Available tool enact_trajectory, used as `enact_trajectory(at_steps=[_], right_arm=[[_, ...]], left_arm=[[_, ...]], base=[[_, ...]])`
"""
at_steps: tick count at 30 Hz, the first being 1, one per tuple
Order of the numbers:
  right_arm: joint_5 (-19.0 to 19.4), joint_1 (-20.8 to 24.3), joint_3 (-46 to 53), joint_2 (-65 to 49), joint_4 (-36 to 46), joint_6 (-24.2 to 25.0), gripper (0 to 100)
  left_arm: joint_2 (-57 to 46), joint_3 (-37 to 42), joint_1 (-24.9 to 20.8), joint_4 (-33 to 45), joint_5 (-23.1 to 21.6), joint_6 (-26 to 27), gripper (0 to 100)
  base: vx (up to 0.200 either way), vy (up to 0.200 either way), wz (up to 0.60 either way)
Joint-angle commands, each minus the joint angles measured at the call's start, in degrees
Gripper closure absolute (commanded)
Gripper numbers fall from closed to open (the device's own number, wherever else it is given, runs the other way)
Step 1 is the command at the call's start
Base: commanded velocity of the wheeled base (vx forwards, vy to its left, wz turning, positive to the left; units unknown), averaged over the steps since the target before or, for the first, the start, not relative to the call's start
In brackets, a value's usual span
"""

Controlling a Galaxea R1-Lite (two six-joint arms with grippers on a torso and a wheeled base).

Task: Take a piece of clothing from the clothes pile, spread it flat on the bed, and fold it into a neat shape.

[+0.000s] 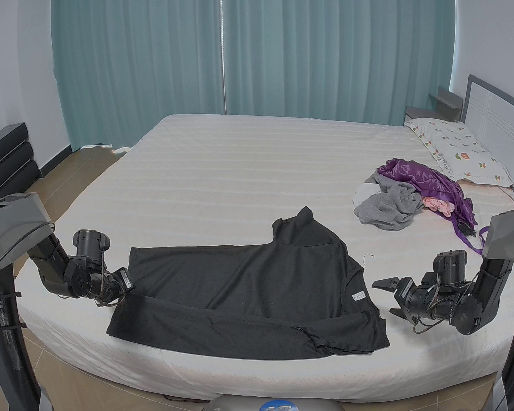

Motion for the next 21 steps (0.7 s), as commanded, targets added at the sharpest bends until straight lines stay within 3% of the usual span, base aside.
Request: enact_trajectory(at_steps=[1, 6, 9, 17, 21], right_arm=[[-0.08, 1.18, 0.26, -1.5, -1.4, -0.35, 0], [0.01, 3.55, 0.08, -1.68, -2.11, -3.78, 0], [0.45, 5.66, -1.06, 0.26, -2.02, -8.7, 0], [2.12, 5.31, -2.38, 6.06, -2.2, -19.51, 0], [3.87, 5.31, -2.47, 6.76, -2.37, -21.62, 0]], left_arm=[[-2.92, 1.61, 0.07, -0.08, 0.82, -0.02, 100], [-4.59, 3.37, -0.01, -0.08, 1.17, -0.11, 100], [-5.91, 5.39, -0.19, -0.17, 1.17, -0.2, 100], [-6.26, 6.53, -0.37, -0.08, 1.17, -0.73, 100], [-6.44, 7.15, -0.37, -0.17, 1.17, -0.82, 100]], base=[[0.0, 0.0, 0.0], [0.0, 0.0, 0.0], [0.0, 0.0, 0.0], [0.0, 0.0, 0.0], [0.0, 0.0, 0.0]])
